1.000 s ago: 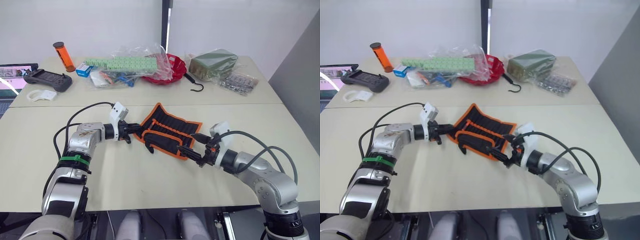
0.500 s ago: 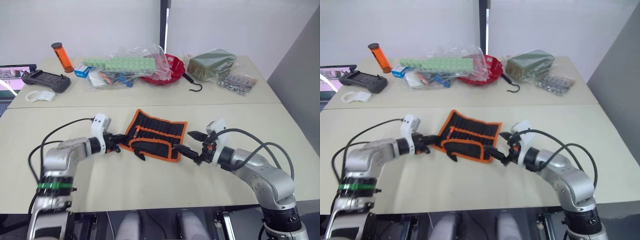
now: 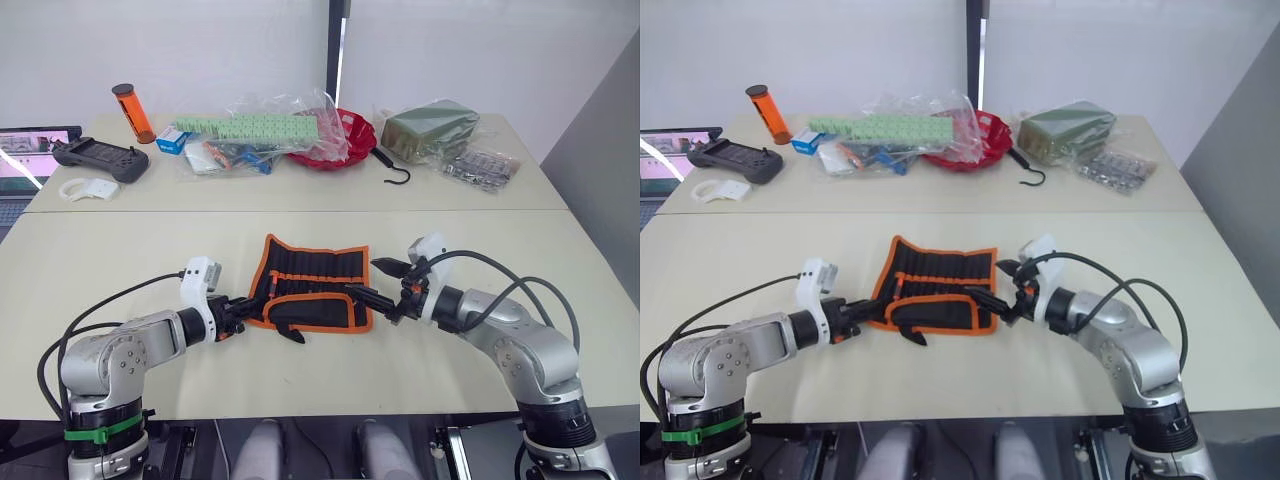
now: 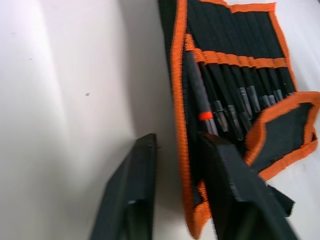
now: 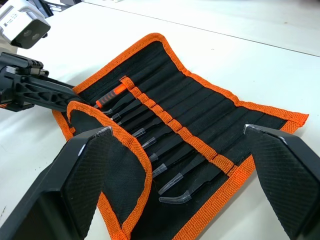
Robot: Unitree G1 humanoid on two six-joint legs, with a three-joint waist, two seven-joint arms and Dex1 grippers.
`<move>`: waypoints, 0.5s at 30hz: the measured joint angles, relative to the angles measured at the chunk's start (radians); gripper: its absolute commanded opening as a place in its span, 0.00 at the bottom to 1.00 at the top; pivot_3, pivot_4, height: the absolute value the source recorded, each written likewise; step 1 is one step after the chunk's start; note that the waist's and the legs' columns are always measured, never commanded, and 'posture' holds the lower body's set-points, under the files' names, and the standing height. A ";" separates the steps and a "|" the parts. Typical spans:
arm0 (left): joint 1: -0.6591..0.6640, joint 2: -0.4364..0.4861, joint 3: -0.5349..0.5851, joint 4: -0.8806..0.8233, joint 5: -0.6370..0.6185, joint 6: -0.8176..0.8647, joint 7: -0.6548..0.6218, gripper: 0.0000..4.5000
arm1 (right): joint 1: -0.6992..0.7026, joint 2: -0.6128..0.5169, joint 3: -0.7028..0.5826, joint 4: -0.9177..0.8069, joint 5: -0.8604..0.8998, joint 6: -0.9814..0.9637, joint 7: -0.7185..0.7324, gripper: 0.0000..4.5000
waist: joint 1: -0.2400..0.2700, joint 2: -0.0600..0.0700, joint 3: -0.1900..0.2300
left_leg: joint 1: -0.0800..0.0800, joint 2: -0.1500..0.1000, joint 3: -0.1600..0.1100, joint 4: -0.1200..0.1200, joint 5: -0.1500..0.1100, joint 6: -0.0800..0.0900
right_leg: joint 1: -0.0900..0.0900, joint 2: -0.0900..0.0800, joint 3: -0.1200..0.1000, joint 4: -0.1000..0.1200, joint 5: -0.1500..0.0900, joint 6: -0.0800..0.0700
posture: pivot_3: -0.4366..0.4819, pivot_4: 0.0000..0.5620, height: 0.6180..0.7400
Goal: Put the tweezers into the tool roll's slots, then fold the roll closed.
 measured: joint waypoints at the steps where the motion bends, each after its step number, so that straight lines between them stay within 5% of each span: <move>1: -0.005 0.004 0.000 0.000 -0.010 0.007 -0.001 0.65 | -0.001 0.000 0.000 0.000 0.000 -0.001 0.001 1.00 | 0.000 0.000 0.000 | 0.000 0.000 0.000 0.000 0.000 0.000 | 0.000 0.000 0.000 0.000 0.000 0.000 | 0.48 0.27 1.00; 6: -0.036 0.108 0.007 0.050 -0.019 -0.040 -0.033 0.99 | -0.013 0.001 0.000 0.000 0.005 -0.004 0.014 1.00 | -0.005 0.000 0.000 | 0.001 0.000 0.000 -0.001 0.000 0.000 | 0.000 0.001 0.000 0.000 0.000 0.000 | 0.48 0.27 1.00; 15: -0.058 0.262 0.028 0.090 -0.024 -0.340 -0.256 0.99 | -0.015 0.001 -0.001 -0.001 0.024 -0.004 0.068 1.00 | -0.002 0.000 0.000 | -0.001 0.000 0.001 -0.001 0.000 0.000 | 0.000 0.000 0.000 -0.002 0.000 0.000 | 0.48 0.27 1.00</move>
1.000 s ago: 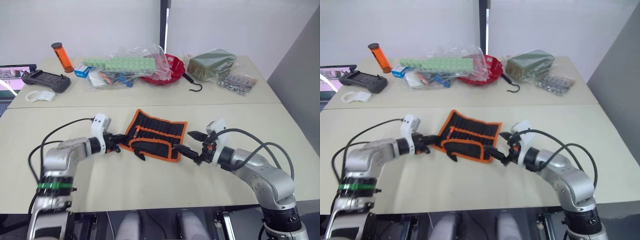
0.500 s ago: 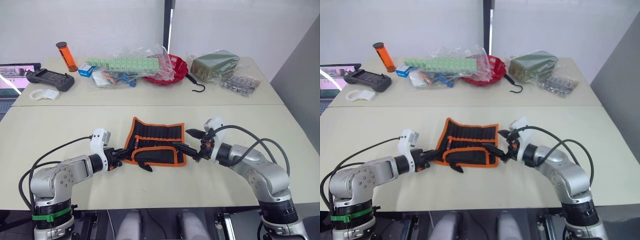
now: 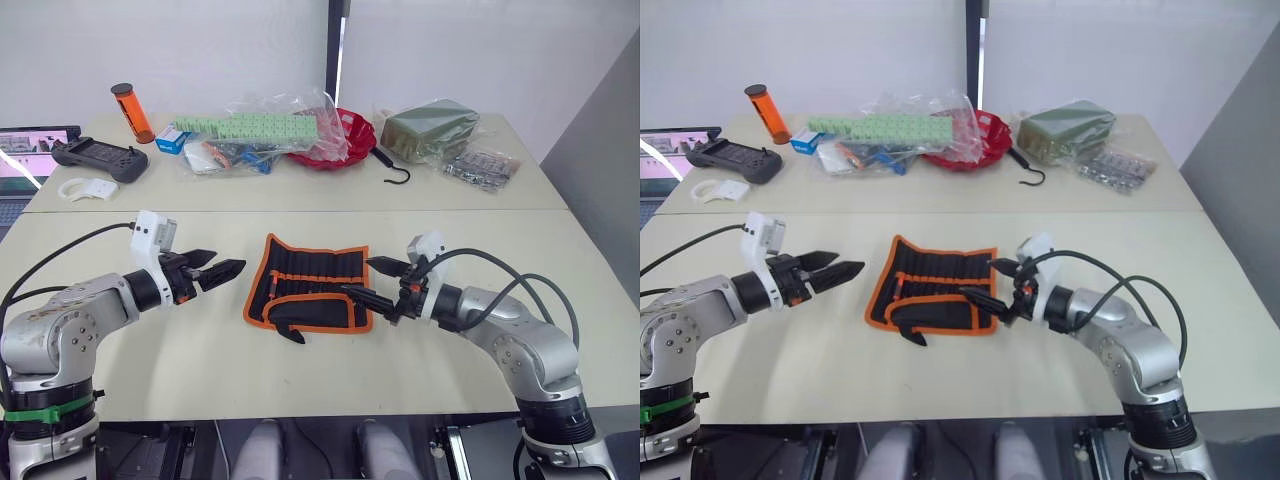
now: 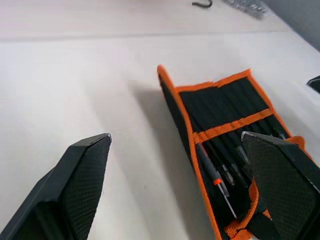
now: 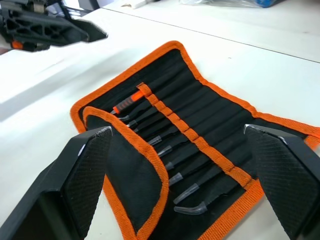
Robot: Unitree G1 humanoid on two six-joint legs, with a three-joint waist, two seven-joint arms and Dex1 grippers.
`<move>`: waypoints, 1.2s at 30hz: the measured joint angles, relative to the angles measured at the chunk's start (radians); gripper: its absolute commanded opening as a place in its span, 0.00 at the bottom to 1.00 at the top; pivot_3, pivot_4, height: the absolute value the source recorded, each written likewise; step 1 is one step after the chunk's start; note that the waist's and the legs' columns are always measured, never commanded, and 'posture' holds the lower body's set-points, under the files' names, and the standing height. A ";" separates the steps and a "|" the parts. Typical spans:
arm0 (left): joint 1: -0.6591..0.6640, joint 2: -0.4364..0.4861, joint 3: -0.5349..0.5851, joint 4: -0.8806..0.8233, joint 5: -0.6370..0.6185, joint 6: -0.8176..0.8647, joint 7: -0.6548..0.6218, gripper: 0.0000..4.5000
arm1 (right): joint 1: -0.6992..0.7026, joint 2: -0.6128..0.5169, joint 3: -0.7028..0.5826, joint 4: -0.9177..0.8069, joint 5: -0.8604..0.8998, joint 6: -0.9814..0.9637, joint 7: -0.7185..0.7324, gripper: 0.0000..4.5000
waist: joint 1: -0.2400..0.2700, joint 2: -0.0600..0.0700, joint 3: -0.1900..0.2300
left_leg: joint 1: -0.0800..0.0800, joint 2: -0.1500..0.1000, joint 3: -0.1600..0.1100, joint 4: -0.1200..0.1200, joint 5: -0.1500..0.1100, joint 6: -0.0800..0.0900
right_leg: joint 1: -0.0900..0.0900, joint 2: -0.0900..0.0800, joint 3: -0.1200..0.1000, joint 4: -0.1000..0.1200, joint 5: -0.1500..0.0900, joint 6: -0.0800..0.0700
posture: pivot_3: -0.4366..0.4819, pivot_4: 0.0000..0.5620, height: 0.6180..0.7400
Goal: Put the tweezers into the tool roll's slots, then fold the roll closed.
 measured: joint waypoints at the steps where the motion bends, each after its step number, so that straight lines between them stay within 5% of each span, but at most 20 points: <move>1: 0.005 0.008 -0.001 0.000 0.000 -0.030 -0.025 0.99 | 0.000 0.000 0.000 0.000 0.001 0.000 0.001 1.00 | 0.000 0.000 0.000 | 0.000 0.000 0.000 0.000 0.000 0.000 | 0.000 0.000 0.000 0.000 0.000 0.000 | 0.48 0.27 1.00; 15: 0.174 0.124 -0.124 -0.024 0.082 -0.452 -0.344 0.00 | 0.059 -0.025 -0.017 -0.043 0.014 0.003 -0.002 1.00 | 0.000 0.000 0.000 | 0.000 0.000 0.001 -0.001 0.000 0.000 | 0.000 0.000 0.001 0.000 0.000 0.000 | 0.48 0.27 1.00; 22: 0.271 0.198 -0.114 -0.003 0.120 -0.589 -0.459 0.00 | 0.085 -0.013 -0.140 -0.037 0.132 0.129 -0.075 1.00 | -0.003 0.001 0.001 | 0.000 0.001 0.001 -0.001 0.000 0.000 | 0.000 0.000 0.001 0.000 0.000 -0.001 | 0.48 0.27 1.00; 29: 0.283 0.190 -0.141 -0.026 0.138 -0.640 -0.462 0.00 | 0.069 -0.030 -0.098 -0.040 0.147 0.139 -0.056 1.00 | -0.001 0.001 0.001 | 0.000 0.001 0.001 -0.001 0.000 0.000 | 0.000 0.000 0.001 -0.001 0.000 -0.001 | 0.48 0.27 1.00; 36: 0.275 0.119 -0.302 -0.063 0.247 -0.743 -0.424 0.00 | 0.033 -0.058 0.133 -0.054 -0.023 -0.043 0.058 0.50 | -0.002 0.001 0.001 | 0.001 0.001 0.001 -0.001 0.000 0.000 | 0.000 0.001 0.001 0.000 0.000 -0.001 | 0.48 0.27 1.00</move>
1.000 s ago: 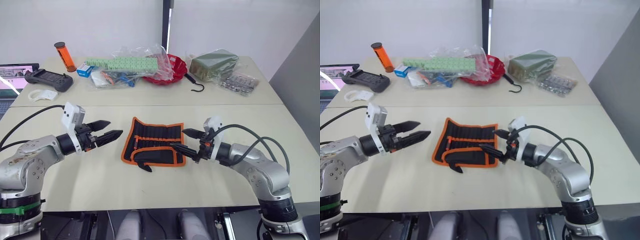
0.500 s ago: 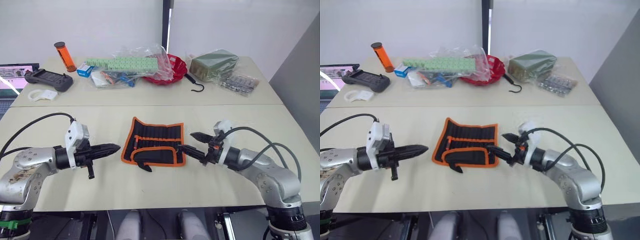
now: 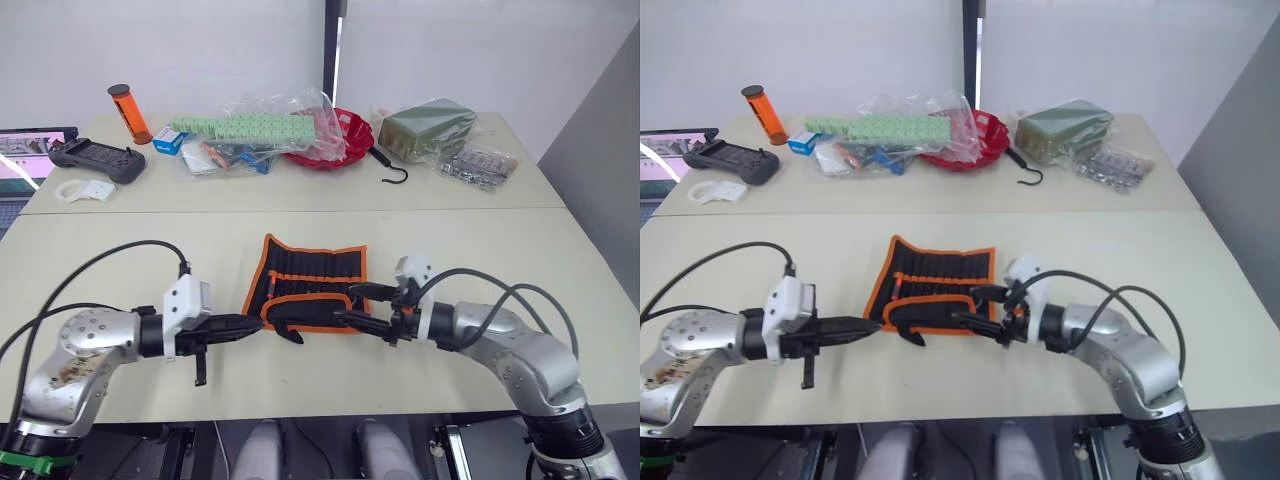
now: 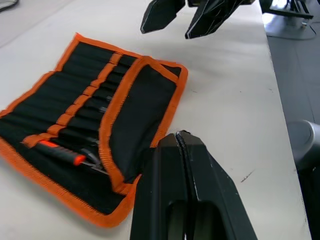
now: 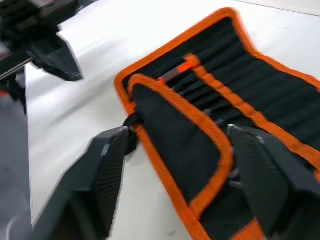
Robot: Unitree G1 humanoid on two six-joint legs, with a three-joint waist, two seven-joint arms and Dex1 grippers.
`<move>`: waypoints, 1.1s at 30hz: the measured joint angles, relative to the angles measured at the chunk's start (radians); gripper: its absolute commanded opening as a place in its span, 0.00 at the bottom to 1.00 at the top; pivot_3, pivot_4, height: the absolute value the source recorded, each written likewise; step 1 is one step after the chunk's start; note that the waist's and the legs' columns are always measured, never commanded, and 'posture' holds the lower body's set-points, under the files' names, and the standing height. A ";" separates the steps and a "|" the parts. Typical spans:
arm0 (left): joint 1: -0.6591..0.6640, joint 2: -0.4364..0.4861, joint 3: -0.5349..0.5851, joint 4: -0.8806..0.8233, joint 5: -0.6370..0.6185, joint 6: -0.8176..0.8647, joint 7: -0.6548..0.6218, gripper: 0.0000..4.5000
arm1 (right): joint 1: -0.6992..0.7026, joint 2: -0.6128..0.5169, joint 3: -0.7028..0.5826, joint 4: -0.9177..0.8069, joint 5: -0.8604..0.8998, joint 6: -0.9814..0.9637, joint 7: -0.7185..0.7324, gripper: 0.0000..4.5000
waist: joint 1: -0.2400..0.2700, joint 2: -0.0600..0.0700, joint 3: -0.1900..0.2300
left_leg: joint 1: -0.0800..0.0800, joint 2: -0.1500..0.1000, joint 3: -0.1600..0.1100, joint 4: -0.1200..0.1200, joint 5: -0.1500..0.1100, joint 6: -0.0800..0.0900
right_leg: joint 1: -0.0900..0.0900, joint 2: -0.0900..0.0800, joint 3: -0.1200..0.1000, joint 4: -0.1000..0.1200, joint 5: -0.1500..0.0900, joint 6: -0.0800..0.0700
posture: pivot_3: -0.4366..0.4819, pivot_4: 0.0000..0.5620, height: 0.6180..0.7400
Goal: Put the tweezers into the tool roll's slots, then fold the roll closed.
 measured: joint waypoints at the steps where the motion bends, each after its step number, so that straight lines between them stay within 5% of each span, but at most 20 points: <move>1: -0.010 -0.012 -0.027 0.018 0.037 -0.030 0.012 0.00 | -0.015 0.006 0.021 0.015 -0.024 -0.028 0.007 0.42 | 0.001 0.000 0.000 | 0.000 0.000 0.000 0.000 0.000 0.000 | 0.000 0.000 0.000 0.000 0.000 0.000 | 0.48 0.27 1.00; 7: -0.059 -0.102 -0.141 0.115 0.181 -0.125 0.100 0.00 | -0.075 0.075 0.122 0.108 -0.124 -0.104 0.027 0.01 | 0.001 0.000 0.000 | -0.001 0.000 0.000 0.000 0.000 0.000 | 0.000 0.000 0.000 0.000 0.000 0.000 | 0.48 0.27 1.00; 23: -0.124 -0.155 -0.194 0.226 0.286 -0.149 0.221 0.00 | -0.124 0.158 0.220 0.332 -0.354 -0.207 -0.018 0.01 | 0.001 0.000 0.000 | 0.003 0.000 0.000 0.001 0.000 0.000 | 0.002 0.000 0.000 0.003 0.000 0.000 | 0.48 0.27 1.00; 33: -0.157 -0.199 -0.197 0.189 0.246 0.051 0.259 0.00 | -0.130 0.193 0.198 0.294 -0.327 -0.273 0.063 0.01 | 0.005 0.001 -0.001 | 0.004 -0.001 -0.001 0.002 0.000 0.000 | 0.003 0.000 0.000 0.003 0.000 0.000 | 0.48 0.27 1.00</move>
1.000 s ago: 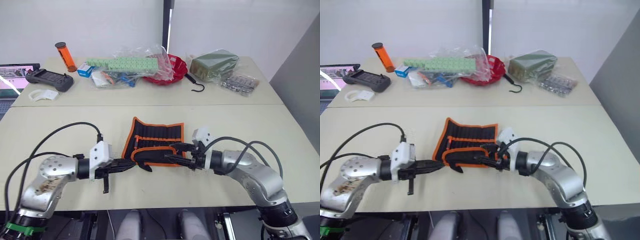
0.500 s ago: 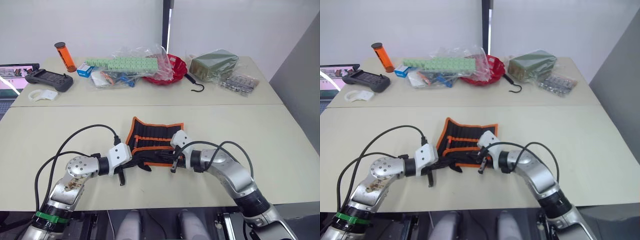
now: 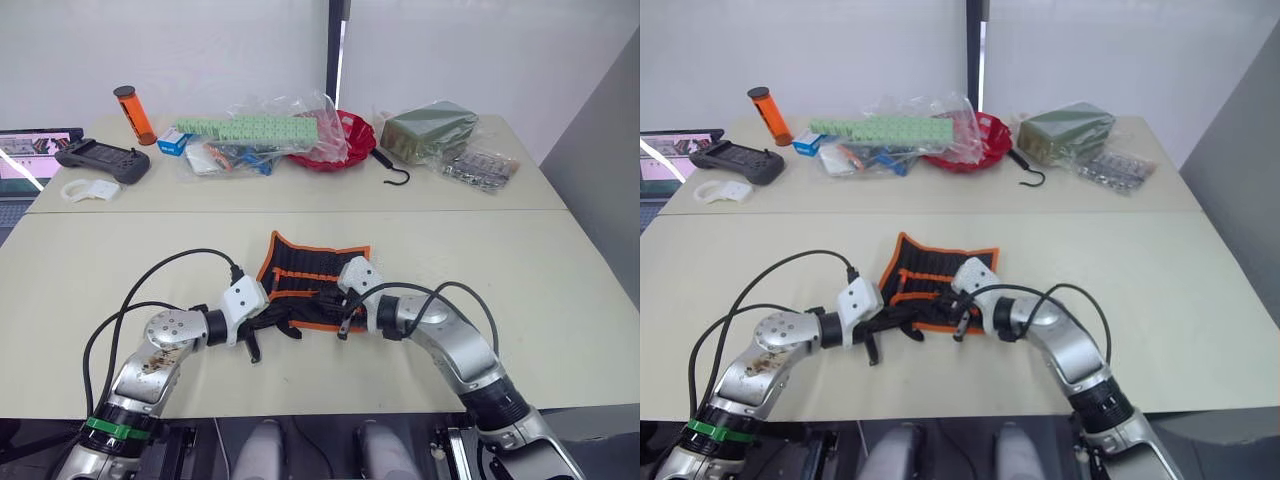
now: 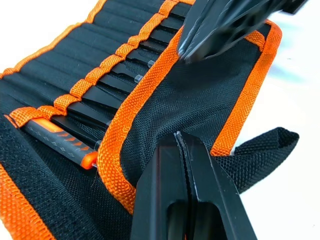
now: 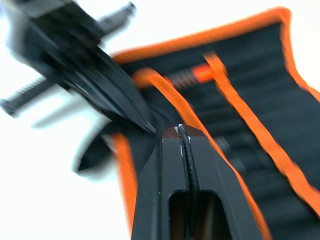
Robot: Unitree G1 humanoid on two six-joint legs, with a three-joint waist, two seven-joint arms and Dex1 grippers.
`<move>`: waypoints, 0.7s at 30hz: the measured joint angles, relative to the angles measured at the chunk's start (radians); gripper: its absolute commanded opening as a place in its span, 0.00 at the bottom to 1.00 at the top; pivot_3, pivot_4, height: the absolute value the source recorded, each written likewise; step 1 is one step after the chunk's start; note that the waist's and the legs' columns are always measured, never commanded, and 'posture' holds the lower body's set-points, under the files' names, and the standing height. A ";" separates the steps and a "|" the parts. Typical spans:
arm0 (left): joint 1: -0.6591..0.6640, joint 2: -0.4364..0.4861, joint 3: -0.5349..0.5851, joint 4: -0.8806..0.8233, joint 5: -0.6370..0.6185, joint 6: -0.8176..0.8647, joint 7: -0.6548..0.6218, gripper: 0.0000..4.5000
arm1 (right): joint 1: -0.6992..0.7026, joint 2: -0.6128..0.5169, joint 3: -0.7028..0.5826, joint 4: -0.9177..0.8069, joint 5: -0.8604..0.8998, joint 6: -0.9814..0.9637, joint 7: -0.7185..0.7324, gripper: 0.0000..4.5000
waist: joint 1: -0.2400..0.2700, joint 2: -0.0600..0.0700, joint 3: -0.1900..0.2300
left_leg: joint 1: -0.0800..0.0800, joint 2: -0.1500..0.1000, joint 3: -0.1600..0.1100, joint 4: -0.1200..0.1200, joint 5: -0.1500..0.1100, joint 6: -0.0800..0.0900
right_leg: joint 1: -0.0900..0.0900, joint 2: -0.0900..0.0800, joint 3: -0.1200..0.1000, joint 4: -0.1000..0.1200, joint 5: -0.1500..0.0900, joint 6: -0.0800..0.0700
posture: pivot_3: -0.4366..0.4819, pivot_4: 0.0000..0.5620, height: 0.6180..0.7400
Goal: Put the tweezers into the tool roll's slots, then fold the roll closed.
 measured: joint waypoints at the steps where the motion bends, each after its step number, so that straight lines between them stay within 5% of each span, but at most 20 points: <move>1: -0.004 0.005 -0.003 -0.004 0.000 0.017 0.000 0.00 | -0.006 0.004 0.009 0.012 -0.004 -0.004 0.008 0.01 | 0.000 0.000 0.000 | 0.000 0.000 0.000 0.000 0.000 0.000 | 0.000 0.000 0.000 0.000 0.000 0.000 | 0.48 0.27 1.00; 9: -0.020 0.011 -0.007 -0.047 -0.012 0.149 0.017 0.00 | -0.057 0.039 0.041 0.201 -0.076 -0.062 0.027 0.01 | -0.003 0.001 -0.001 | 0.001 0.000 0.000 0.000 0.000 0.000 | 0.001 0.000 0.000 0.000 0.000 0.000 | 0.48 0.27 1.00; 21: -0.029 -0.005 -0.005 -0.065 -0.040 0.227 0.061 0.00 | -0.007 0.017 -0.023 0.222 -0.104 -0.125 -0.045 0.01 | -0.001 0.002 -0.002 | 0.014 0.000 0.000 -0.002 0.000 0.000 | 0.015 0.000 0.000 -0.003 -0.003 0.005 | 0.48 0.27 1.00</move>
